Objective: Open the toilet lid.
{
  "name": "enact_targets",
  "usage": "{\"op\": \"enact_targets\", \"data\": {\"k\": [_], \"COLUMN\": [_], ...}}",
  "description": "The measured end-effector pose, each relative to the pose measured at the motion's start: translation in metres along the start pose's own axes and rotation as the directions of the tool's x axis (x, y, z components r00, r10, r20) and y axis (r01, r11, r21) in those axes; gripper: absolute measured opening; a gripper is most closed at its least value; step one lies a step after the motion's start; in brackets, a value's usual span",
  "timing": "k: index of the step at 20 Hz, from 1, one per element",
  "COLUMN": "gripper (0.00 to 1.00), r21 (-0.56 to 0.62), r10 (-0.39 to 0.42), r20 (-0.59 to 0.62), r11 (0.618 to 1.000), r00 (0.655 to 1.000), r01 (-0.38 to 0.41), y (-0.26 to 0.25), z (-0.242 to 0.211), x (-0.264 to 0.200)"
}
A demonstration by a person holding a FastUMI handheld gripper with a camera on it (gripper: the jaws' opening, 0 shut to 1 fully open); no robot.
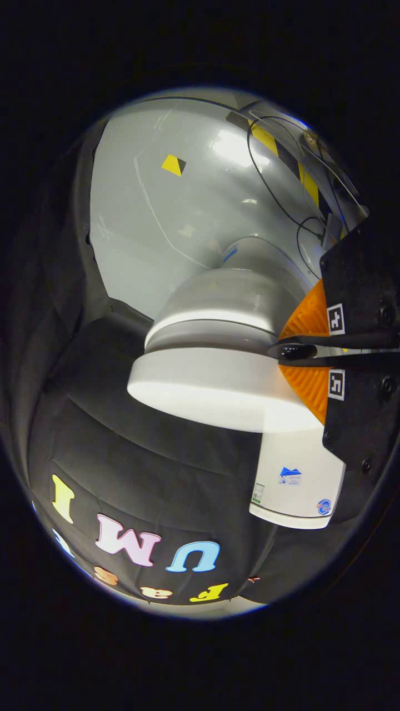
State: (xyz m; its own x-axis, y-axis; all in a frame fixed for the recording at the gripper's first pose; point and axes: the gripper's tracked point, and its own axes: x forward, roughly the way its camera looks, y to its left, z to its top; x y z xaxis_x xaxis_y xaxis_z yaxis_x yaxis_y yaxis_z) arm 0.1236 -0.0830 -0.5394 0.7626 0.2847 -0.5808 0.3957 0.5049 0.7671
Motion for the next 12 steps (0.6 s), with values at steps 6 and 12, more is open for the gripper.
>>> {"op": "enact_targets", "data": {"k": [6,12], "gripper": [0.08,0.08], "r21": [-0.136,-0.333], "r10": [-0.055,-0.069], "r20": [0.007,0.056], "r11": [0.989,0.939], "r00": [0.998,0.996], "r01": [0.055,0.084], "y": [0.007,0.062], "z": [0.003,0.017], "x": [-0.007,-0.031]}}
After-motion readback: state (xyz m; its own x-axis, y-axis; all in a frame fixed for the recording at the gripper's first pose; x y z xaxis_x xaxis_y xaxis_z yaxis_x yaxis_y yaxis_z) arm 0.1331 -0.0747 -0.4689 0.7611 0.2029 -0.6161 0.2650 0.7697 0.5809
